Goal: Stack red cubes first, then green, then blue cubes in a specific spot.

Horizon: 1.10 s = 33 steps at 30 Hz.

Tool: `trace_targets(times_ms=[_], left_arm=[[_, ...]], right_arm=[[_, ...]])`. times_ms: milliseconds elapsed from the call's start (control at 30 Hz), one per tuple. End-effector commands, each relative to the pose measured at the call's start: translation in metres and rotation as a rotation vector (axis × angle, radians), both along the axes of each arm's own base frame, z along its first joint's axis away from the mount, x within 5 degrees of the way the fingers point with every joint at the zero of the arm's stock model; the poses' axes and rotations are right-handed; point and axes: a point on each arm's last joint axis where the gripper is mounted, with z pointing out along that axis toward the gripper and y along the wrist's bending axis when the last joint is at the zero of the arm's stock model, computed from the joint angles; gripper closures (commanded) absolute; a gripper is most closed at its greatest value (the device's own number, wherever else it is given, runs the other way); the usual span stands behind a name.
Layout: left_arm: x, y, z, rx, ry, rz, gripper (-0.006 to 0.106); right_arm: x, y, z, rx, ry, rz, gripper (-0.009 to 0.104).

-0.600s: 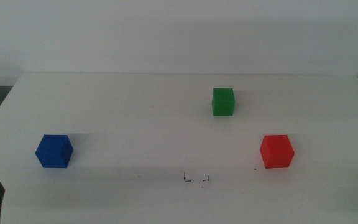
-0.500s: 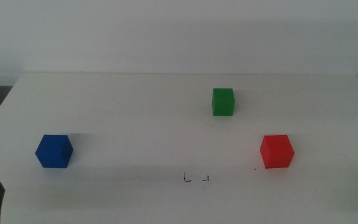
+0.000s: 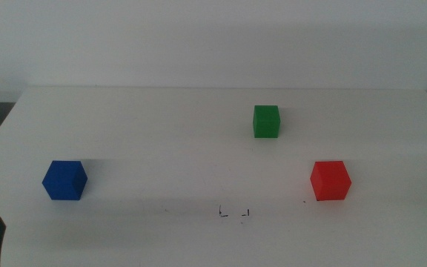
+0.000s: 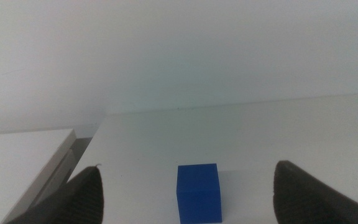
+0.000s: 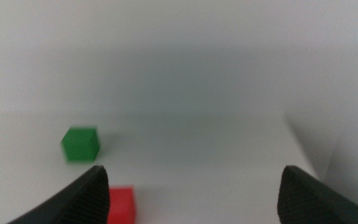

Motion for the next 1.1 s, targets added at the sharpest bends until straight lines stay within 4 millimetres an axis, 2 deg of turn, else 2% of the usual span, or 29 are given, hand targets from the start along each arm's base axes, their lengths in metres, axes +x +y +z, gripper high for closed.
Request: trace_targets(times_ms=[0,100,200,333,433,800,933,1067], left_arm=[[0.000,0.000,0.001,0.000,-0.018,0.004,0.007],[0.000,0.000,0.001,0.000,-0.018,0.004,0.007],[0.000,0.000,0.001,0.000,-0.018,0.004,0.007],[0.000,0.000,0.001,0.000,-0.018,0.004,0.007],[0.000,0.000,0.001,0.000,-0.018,0.004,0.007],[0.000,0.000,0.001,0.000,-0.018,0.004,0.007],[0.000,0.000,0.001,0.000,-0.018,0.004,0.007],[0.000,0.000,0.001,0.000,-0.018,0.004,0.007]], right_arm=[[0.009,0.002,0.024,0.024,0.132,0.017,0.012],[0.024,0.005,0.056,0.045,0.338,0.043,0.012],[0.035,0.008,0.076,0.052,0.532,0.068,0.012],[0.051,0.009,0.094,0.051,0.596,0.076,0.012],[0.061,0.010,0.097,0.071,0.579,0.085,0.012],[0.068,0.012,0.103,0.103,0.502,0.094,0.012],[0.083,0.012,0.102,0.093,0.584,0.093,0.012],[0.109,0.016,0.106,0.107,0.684,0.103,0.012]])
